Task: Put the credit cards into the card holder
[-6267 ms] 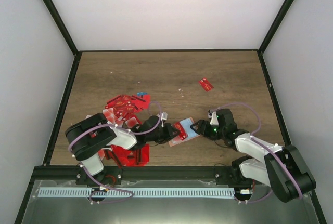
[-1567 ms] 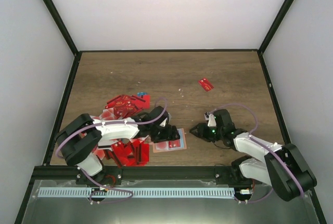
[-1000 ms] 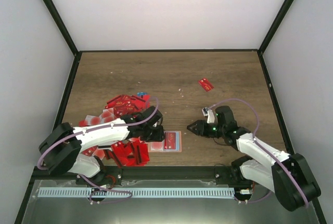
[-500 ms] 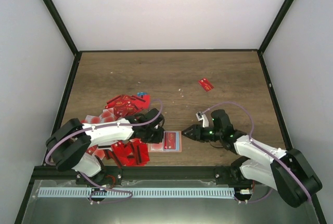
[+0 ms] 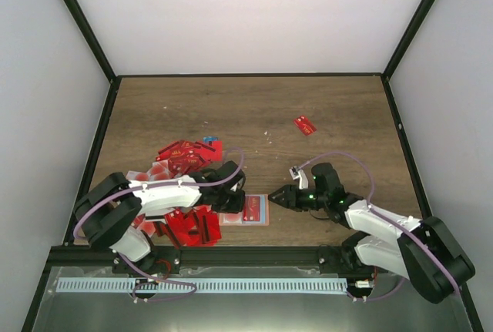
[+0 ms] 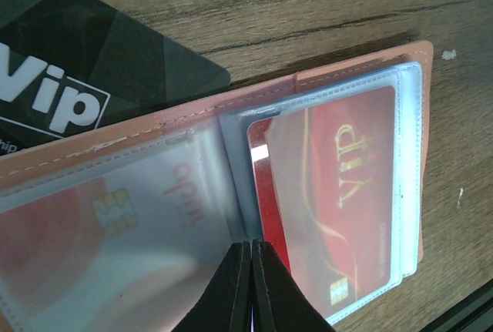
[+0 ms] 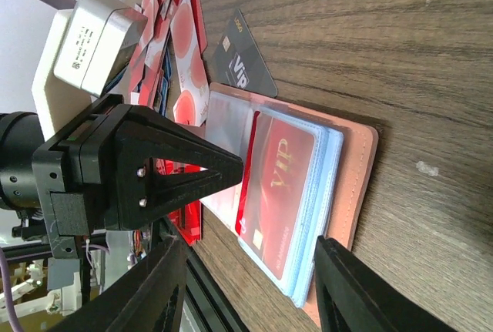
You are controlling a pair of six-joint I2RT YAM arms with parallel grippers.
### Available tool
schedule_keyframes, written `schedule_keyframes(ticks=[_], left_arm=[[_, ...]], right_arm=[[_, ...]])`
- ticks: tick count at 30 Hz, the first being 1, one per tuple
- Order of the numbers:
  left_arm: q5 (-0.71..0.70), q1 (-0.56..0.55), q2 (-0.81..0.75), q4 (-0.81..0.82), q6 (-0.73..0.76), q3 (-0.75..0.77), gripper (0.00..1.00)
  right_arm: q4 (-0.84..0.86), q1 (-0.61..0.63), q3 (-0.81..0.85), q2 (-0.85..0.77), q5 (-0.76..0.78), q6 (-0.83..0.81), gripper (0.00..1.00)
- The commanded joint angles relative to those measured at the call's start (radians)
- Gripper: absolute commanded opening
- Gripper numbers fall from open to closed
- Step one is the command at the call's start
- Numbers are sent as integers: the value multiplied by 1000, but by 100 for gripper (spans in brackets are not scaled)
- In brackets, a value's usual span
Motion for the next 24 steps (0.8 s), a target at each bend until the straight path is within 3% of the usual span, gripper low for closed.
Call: schedule_keyframes(ticks=[1, 24], left_arm=[[18, -4, 21, 21, 21, 3, 4], [-42, -38, 135, 30, 18, -2, 4]], right_arm=[[29, 13, -6, 14, 1, 1, 48], [90, 123, 22, 131, 50, 35, 47]])
